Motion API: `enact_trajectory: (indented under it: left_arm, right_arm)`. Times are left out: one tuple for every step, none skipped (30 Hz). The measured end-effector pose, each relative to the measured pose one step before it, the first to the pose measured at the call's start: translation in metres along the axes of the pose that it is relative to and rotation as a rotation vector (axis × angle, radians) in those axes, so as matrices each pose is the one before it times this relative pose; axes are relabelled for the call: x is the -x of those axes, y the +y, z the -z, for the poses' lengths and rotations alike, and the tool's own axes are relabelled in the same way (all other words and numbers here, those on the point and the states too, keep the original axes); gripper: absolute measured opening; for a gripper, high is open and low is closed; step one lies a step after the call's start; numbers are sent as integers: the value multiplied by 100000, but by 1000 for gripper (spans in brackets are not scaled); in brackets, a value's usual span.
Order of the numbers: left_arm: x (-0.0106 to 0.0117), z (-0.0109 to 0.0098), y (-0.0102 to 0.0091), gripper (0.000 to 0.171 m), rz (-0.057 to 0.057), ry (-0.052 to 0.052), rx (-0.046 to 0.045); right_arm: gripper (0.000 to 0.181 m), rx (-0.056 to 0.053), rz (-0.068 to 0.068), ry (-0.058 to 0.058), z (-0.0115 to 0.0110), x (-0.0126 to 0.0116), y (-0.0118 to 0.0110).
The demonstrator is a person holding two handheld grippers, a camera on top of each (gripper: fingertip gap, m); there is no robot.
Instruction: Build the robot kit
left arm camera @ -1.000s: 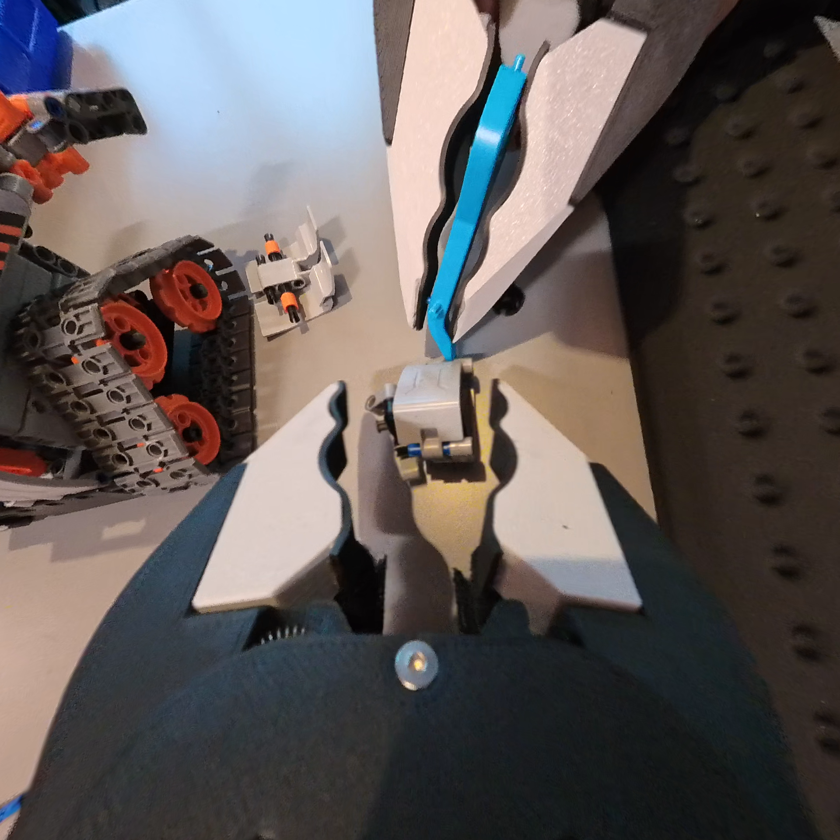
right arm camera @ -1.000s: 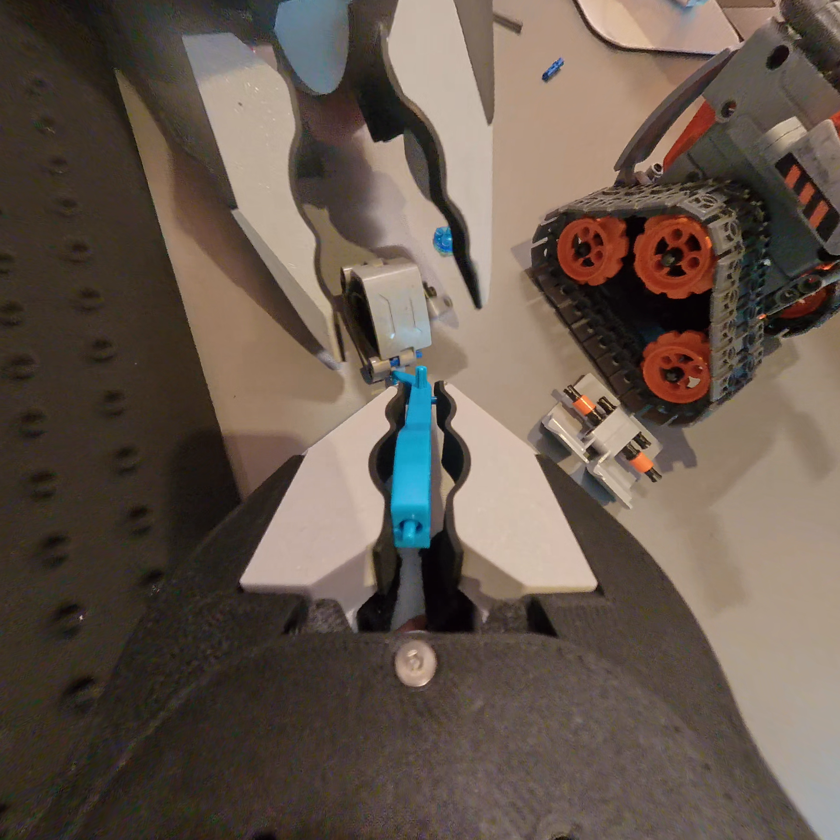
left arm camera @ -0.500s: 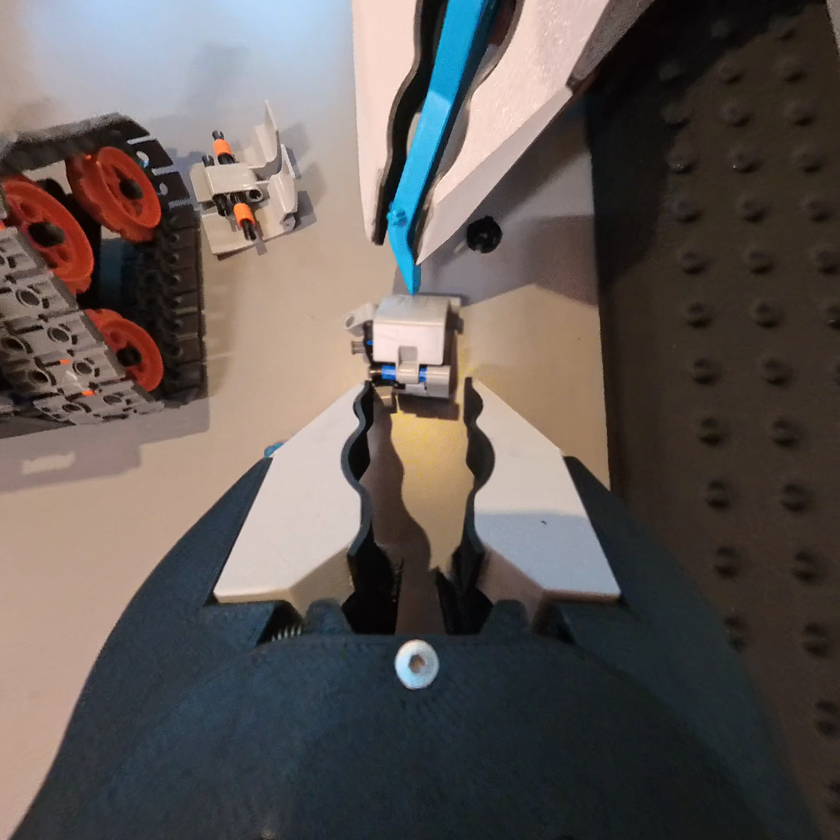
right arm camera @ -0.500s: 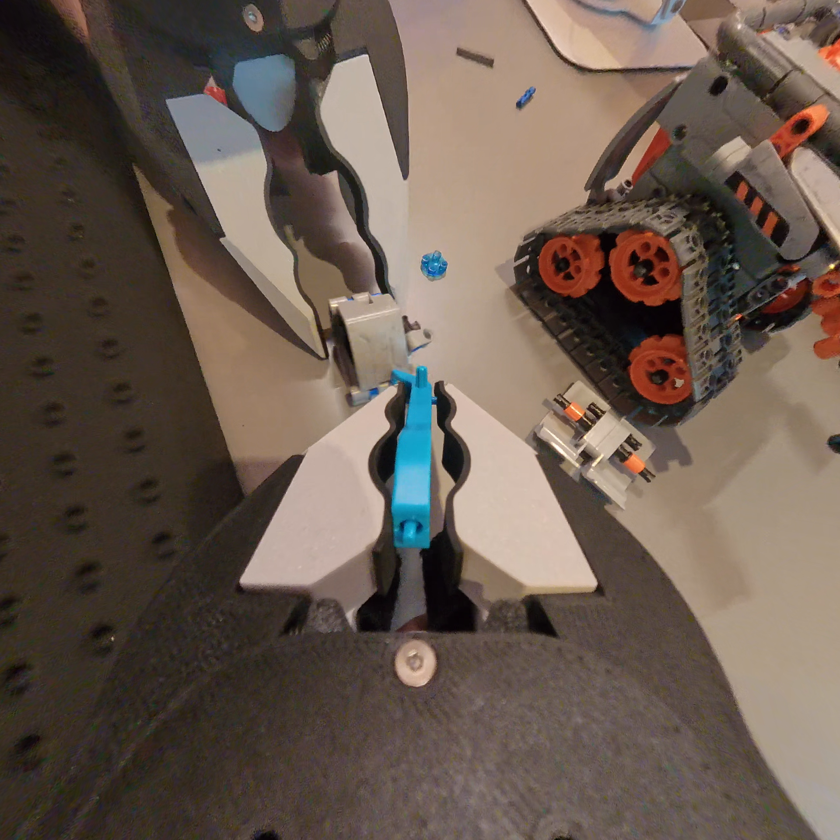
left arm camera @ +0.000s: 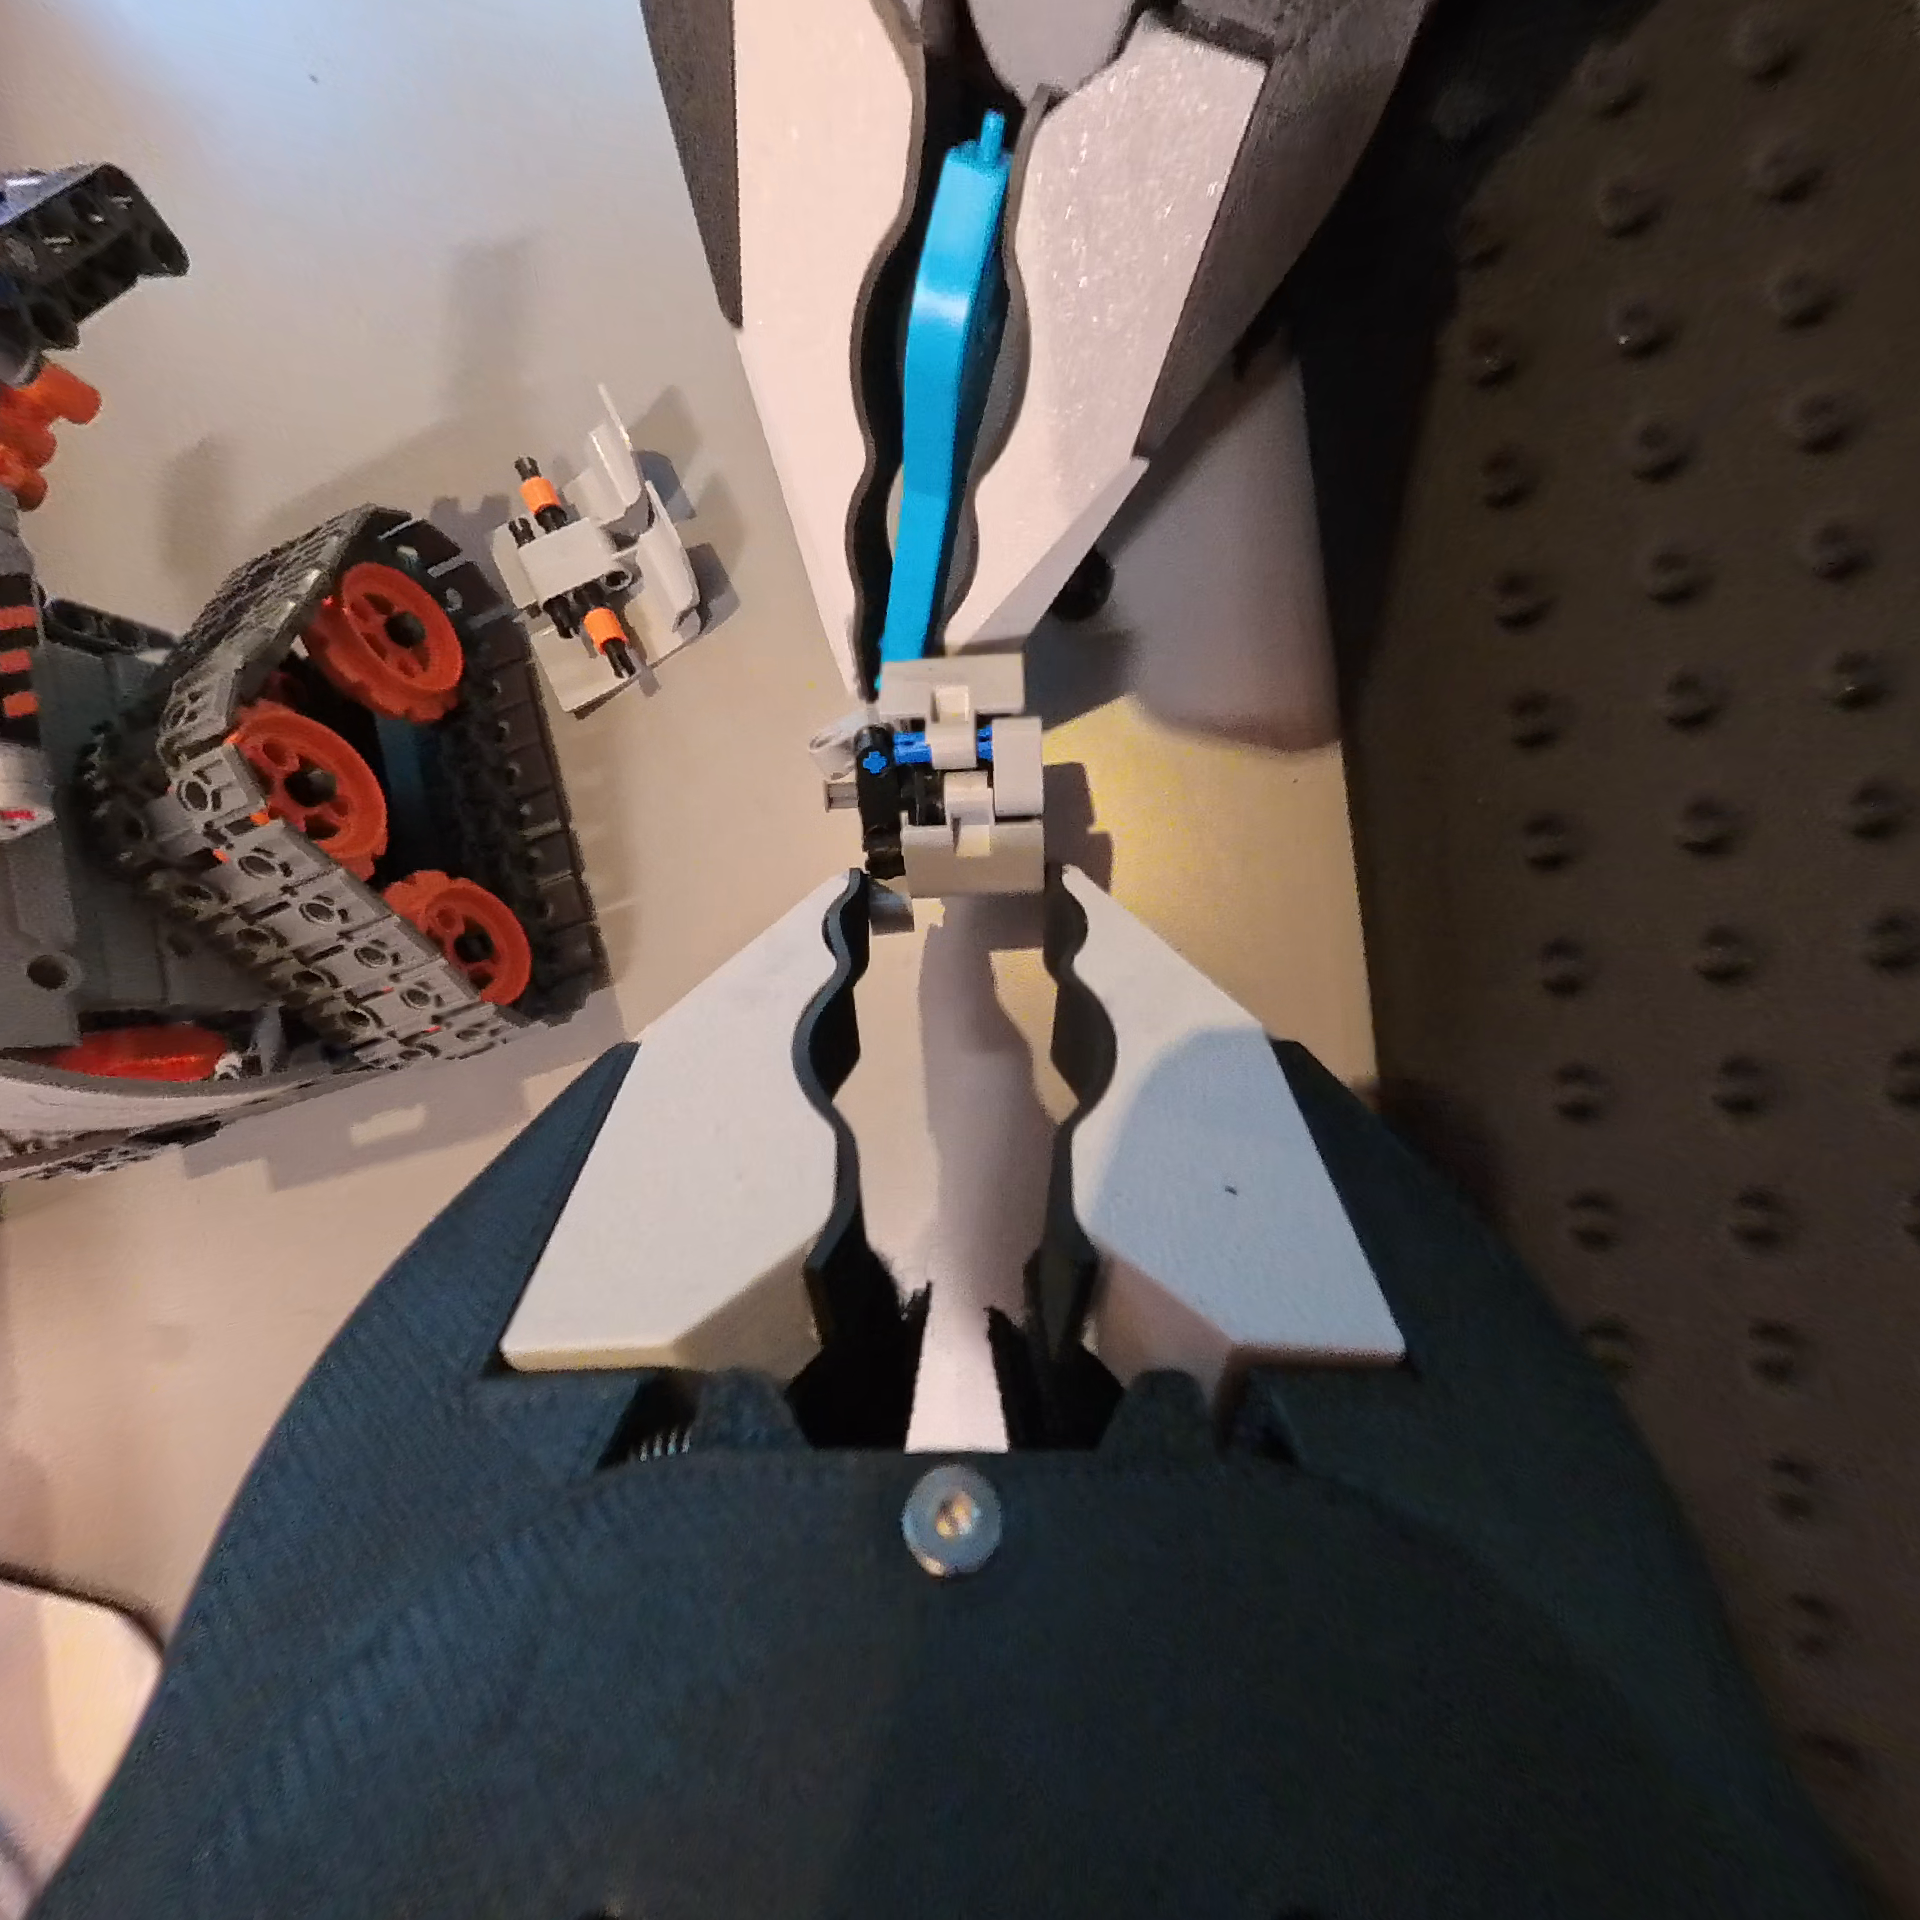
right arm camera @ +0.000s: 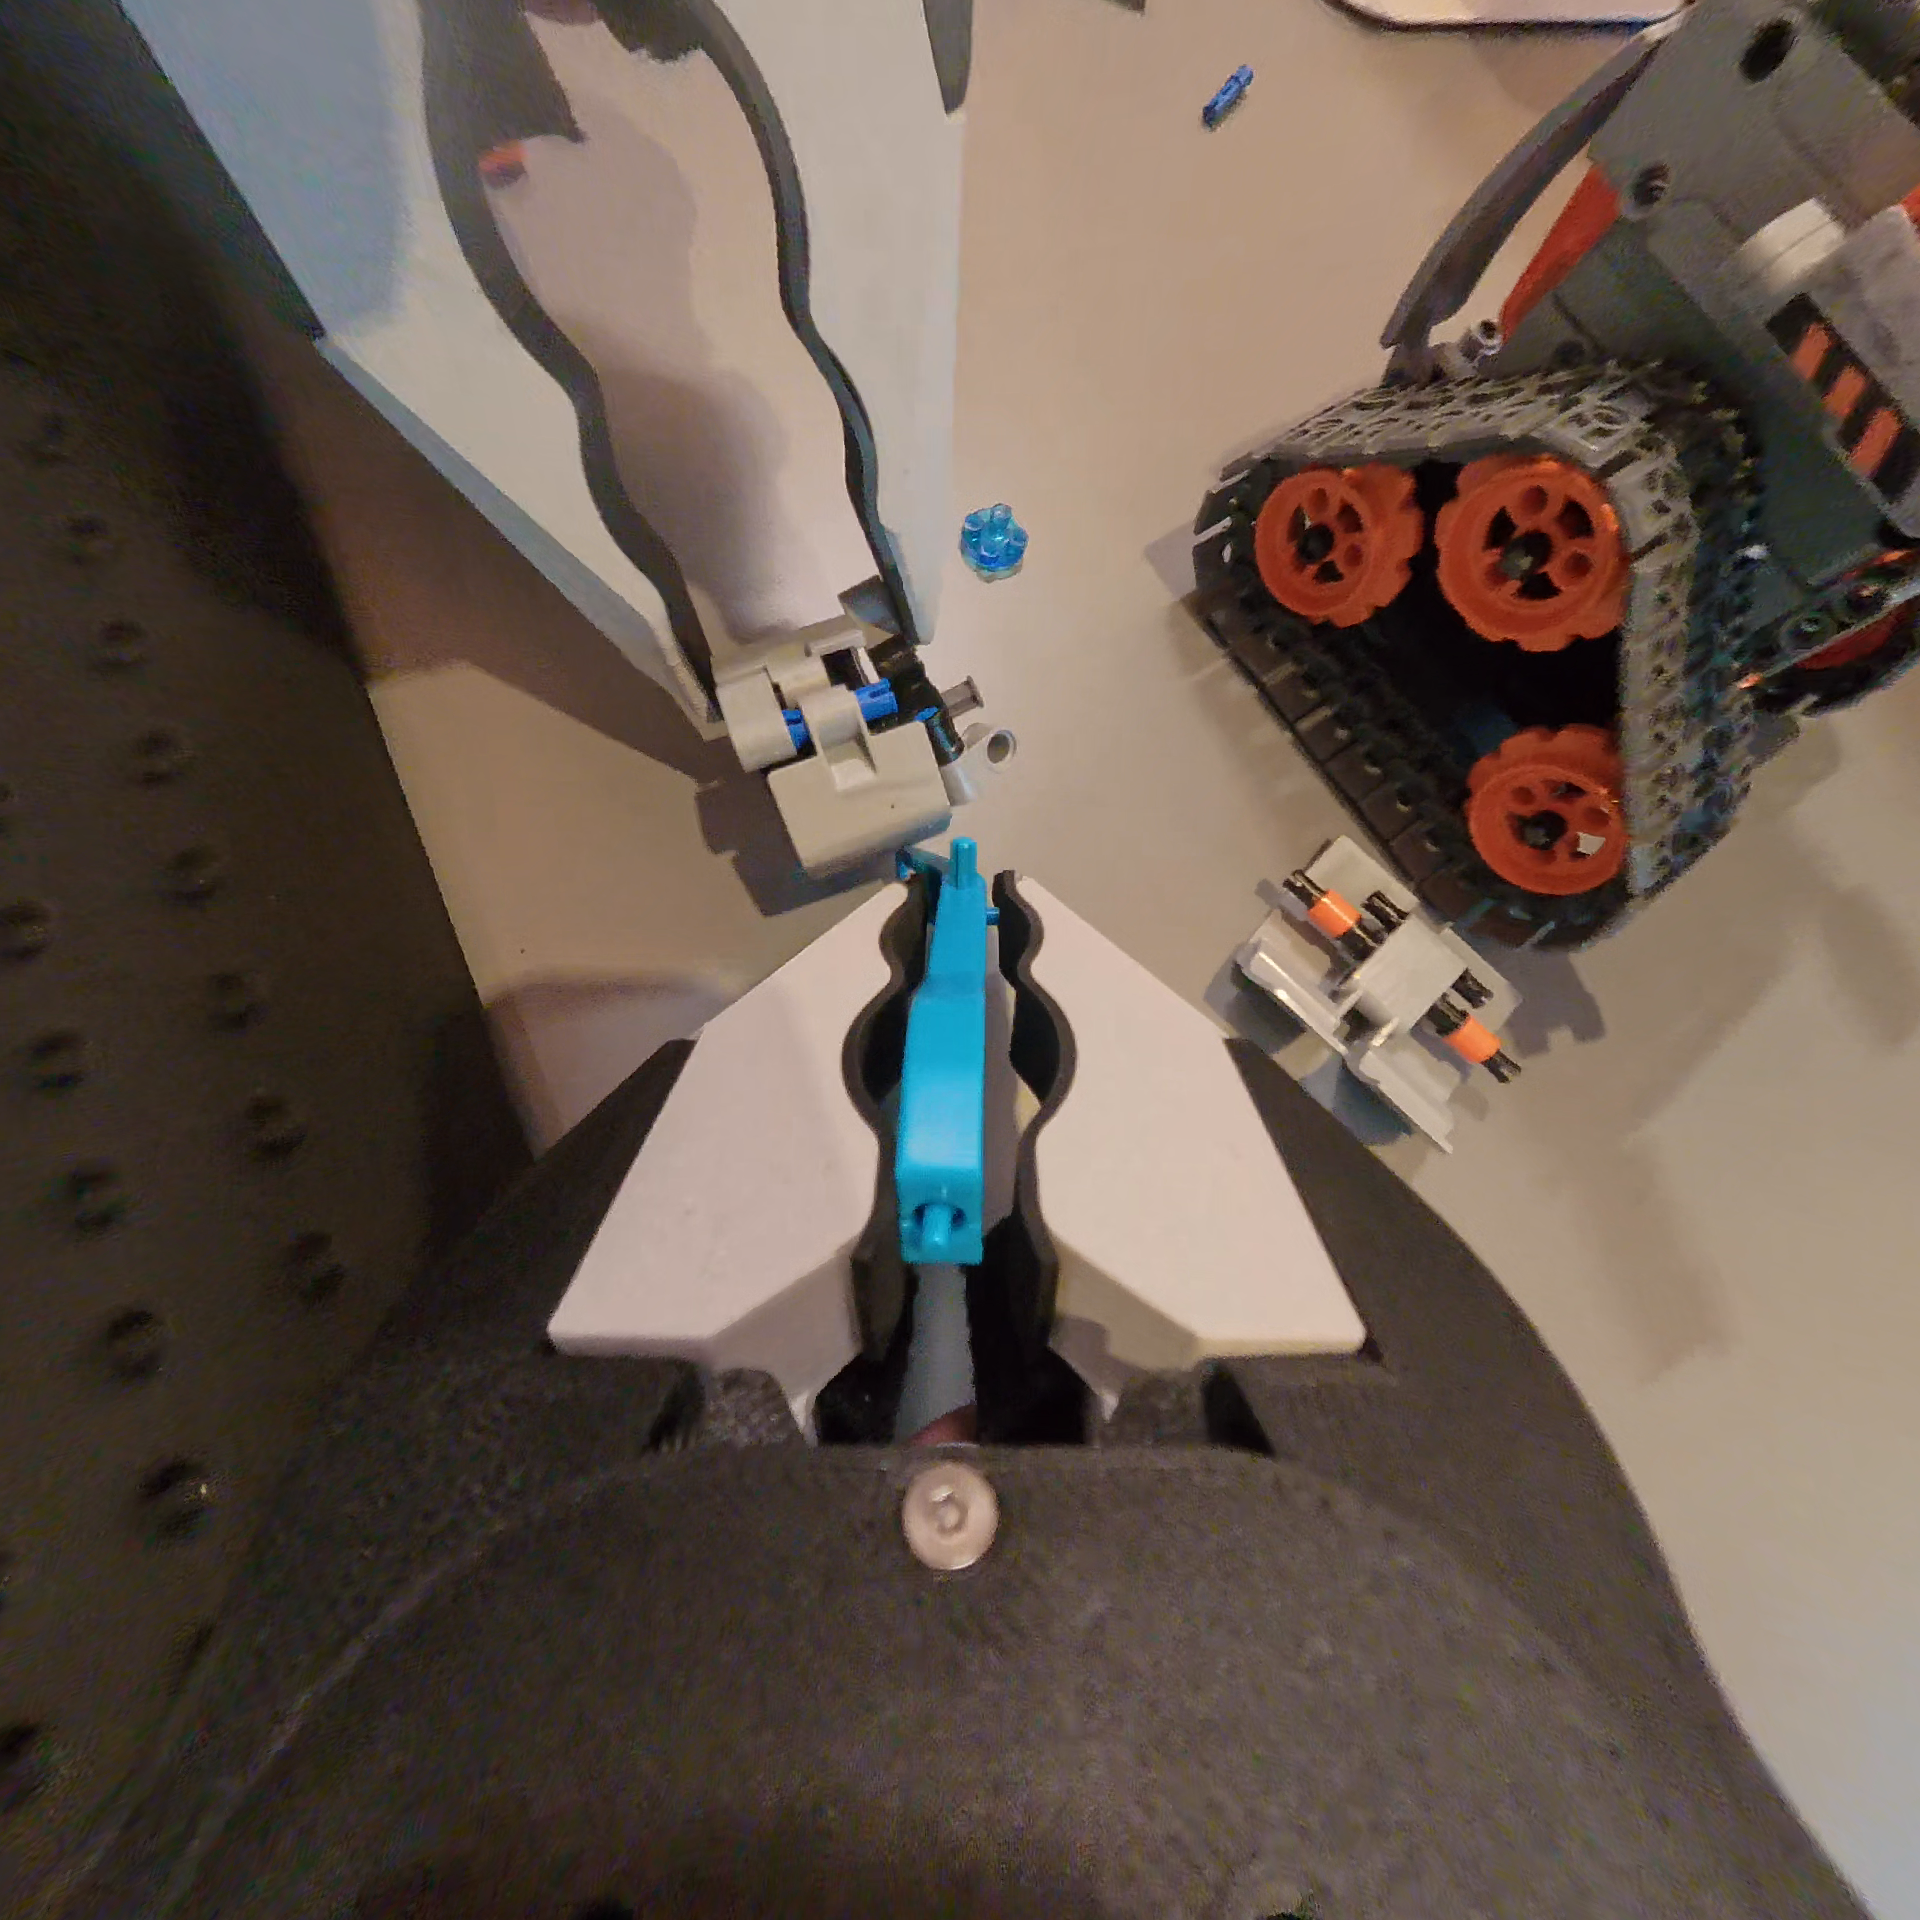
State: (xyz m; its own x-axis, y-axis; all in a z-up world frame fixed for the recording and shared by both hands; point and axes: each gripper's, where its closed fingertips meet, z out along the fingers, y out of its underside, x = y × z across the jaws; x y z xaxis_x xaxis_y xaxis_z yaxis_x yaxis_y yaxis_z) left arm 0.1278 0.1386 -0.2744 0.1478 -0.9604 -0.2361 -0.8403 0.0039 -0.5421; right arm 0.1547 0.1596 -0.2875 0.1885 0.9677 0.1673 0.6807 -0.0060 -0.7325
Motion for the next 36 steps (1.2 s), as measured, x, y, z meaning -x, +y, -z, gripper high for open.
enact_trajectory:
  left_arm:
    - [262,57,72,31,-1136,-718,1960]
    - [272,141,63,31,-1165,-738,1925]
    - [142,177,197,31,-1007,134,2893]
    - [238,231,257,31,-1074,-556,3370]
    - [256,198,236,31,-1484,-872,3034]
    - [134,111,298,31,-1696,-166,3582]
    - [99,41,205,31,-1996,-280,3024]
    - [-19,-84,152,31,-1517,417,3162]
    - [-123,-154,46,31,-1422,1199,2797]
    - [-210,-236,46,31,-711,2146,2716]
    - [-13,-245,-60,31,-679,1010,2028]
    - [198,-110,-319,31,-1038,-490,-29]
    - [16,-88,-225,31,-366,849,341]
    - [81,-40,-199,31,-135,586,319]
    - [214,-41,-162,32,-439,-590,153]
    - [32,-25,-254,32,-23,368,-1002]
    - [-30,-18,-177,32,232,782,-625]
    - [19,8,-163,32,316,444,-820]
    - [17,-4,-224,32,512,396,-1348]
    - [-35,-68,-169,32,356,545,-1172]
    - [24,-131,-171,32,384,159,-1429]
    - [86,-189,-173,32,895,-102,-1810]
    - [52,-204,-144,33,1506,121,-2103]
    - [106,-213,111,34,934,-392,-789]
    - [111,-164,76,34,546,-900,-1308]
    - [68,-110,3,35,1176,-582,-1942]
    - [45,-99,93,36,1060,-256,-1377]
    - [41,-97,193,37,482,-367,-818]
    - [19,-162,266,38,758,-274,-36]
    - [-120,-203,79,39,683,390,-1078]
    - [-45,-162,-105,40,650,-185,-2206]
    - [-56,-125,-75,41,759,-54,-1869]
    - [54,-97,-5,41,1110,-458,-1152]
    - [14,-44,-145,42,1384,-374,-2002]
    - [-26,-62,-113,44,850,-406,-1747]
    - [-93,-109,42,47,-54,-240,-679]
  right_arm:
    - [11,-686,-181,1607,298,-271,-59]
    - [11,-599,-637,1987,400,-377,-40]
    - [11,-1223,-763,2203,484,-478,-96]
    - [11,-3341,-574,1847,638,-417,-442]
    - [11,-4268,-985,797,650,-220,-709]
    - [11,-3837,-522,-234,505,-10,-769]
    - [11,-3556,687,-969,286,212,-758]
    - [11,-3038,833,-1931,57,417,-660]
    - [11,-1462,98,-2040,-181,435,-369]
    - [11,-551,194,-1731,-300,397,-142]
    - [11,-276,372,-772,-319,219,1]
    - [11,108,147,287,-251,14,115]
    - [11,978,-144,-238,-220,79,295]
    - [11,1269,-610,535,-165,-77,380]
    - [11,522,-615,1032,56,-224,226]
    - [11,968,-156,600,108,-194,253]
    - [11,276,-242,153,71,-98,183]
    - [11,544,-579,482,30,-145,225]
    - [11,1344,109,369,-1,-122,307]
    - [11,515,363,-27,-40,-8,153]
    - [11,106,-164,-486,-56,78,35]
    - [11,743,325,-10,-59,12,98]
    - [11,412,135,-56,-64,6,68]
    - [11,-6,-366,-182,-23,6,30]
    - [11,736,-889,-43,-36,-82,149]
    - [11,392,-859,-616,-21,-16,127]
    - [11,125,-601,-909,-9,28,91]
    - [11,552,-427,-621,-53,7,144]
    - [11,990,-118,-31,-91,-48,197]
    - [11,892,551,228,-125,-20,158]
    - [11,846,456,-98,-130,54,108]
    - [11,478,543,50,-73,36,50]
    - [11,84,54,-121,-12,8,0]
    - [11,-50,-329,-233,-8,-6,26]
    - [11,-110,-257,-197,-6,14,4]
    - [11,-46,349,159,5,13,-11]
